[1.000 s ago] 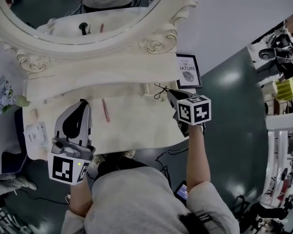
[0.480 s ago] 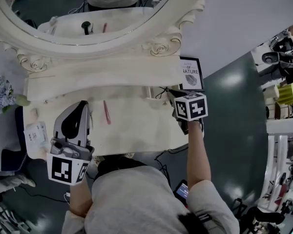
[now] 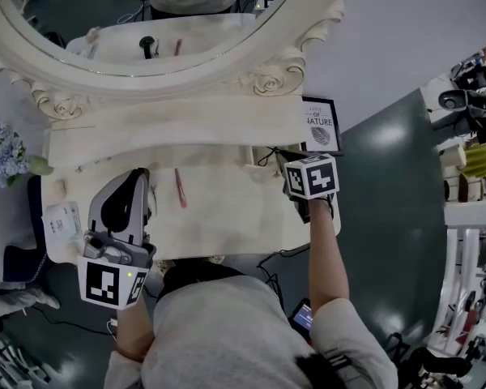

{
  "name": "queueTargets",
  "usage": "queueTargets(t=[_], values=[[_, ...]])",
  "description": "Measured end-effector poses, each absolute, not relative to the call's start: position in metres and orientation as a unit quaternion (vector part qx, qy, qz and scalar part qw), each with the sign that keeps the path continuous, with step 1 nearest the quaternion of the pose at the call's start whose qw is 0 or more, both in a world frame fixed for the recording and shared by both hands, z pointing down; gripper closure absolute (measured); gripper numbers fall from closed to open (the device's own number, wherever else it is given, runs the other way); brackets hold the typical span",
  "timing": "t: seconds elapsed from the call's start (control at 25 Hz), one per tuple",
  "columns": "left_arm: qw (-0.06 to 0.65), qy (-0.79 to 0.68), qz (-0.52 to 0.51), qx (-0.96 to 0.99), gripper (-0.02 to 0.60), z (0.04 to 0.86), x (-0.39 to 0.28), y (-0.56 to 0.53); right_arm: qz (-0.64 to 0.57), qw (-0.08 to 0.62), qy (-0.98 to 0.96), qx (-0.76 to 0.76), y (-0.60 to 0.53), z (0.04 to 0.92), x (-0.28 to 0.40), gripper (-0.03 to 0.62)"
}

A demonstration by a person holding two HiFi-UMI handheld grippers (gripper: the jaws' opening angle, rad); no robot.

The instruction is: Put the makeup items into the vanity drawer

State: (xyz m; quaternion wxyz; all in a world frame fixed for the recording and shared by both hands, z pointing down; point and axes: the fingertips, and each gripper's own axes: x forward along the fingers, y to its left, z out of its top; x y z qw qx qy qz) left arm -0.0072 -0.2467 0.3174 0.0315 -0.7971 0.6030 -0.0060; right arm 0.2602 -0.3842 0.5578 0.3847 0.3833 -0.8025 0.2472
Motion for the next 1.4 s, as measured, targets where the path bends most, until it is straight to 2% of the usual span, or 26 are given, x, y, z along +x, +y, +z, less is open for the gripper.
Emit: queueTargets(t=[0.36, 0.64, 1.08, 1.4], values=[[0.033, 0.612, -0.011, -0.790, 0.568, 0.318, -0.008, -0.237, 0.226, 0.398, -0.795, 0.397, -0.385, 0.565, 0.265, 0.559], [0.035, 0.618, -0.014, -0.785, 0.568, 0.317, -0.010, -0.228, 0.222, 0.371, -0.804, 0.407, -0.381, 0.558, 0.265, 0.559], [0.047, 0.610, -0.006, -0.791, 0.568, 0.306, -0.009, -0.218, 0.198, 0.213, -0.872, 0.395, -0.345, 0.492, 0.225, 0.566], [0.053, 0.603, -0.001, -0.796, 0.568, 0.300, -0.016, -0.203, 0.171, 0.146, -0.897, 0.380, -0.308, 0.457, 0.193, 0.566]])
